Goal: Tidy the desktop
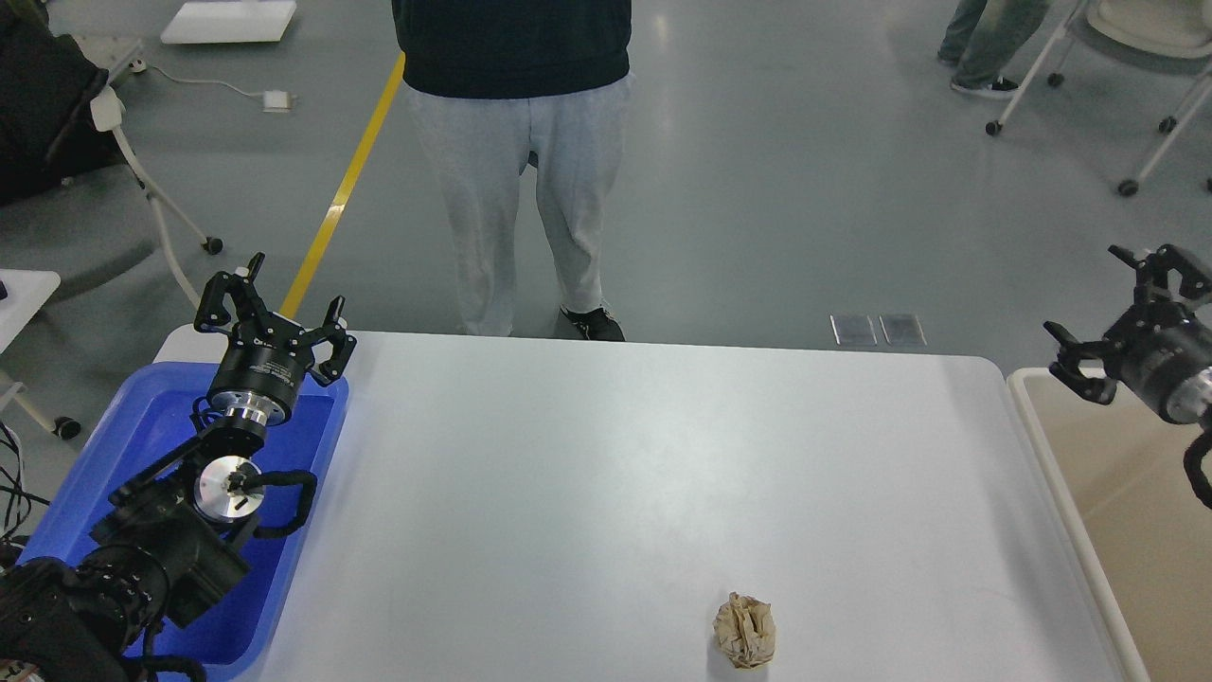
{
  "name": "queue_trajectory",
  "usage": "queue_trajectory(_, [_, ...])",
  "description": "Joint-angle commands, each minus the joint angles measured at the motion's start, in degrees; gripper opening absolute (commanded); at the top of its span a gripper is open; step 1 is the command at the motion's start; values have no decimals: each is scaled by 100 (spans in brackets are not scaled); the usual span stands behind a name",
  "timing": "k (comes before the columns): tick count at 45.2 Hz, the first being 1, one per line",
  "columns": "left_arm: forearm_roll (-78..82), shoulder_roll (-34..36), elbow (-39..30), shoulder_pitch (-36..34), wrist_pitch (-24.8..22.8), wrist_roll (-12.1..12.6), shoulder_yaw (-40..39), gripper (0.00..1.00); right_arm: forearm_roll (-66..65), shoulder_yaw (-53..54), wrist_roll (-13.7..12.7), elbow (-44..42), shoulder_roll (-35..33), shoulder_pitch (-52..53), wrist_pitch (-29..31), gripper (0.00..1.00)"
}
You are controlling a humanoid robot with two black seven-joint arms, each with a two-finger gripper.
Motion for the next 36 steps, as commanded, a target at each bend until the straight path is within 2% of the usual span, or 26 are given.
queue_trajectory(1, [0, 1, 9, 1, 0, 0, 0, 100, -966, 1322, 505, 227, 1207, -434, -86, 100])
queue_trajectory(8, [0, 1, 0, 1, 0, 0, 0, 100, -1537, 1516, 1120, 174, 1577, -469, -376, 100])
queue_trajectory(13, [0, 1, 0, 1, 0, 0, 0, 100, -1582, 1472, 1147, 139, 1586, -460, -525, 100])
queue_trajectory(36, [0, 1, 0, 1, 0, 0, 0, 100, -1573, 1208, 1165, 42, 1595, -381, -508, 100])
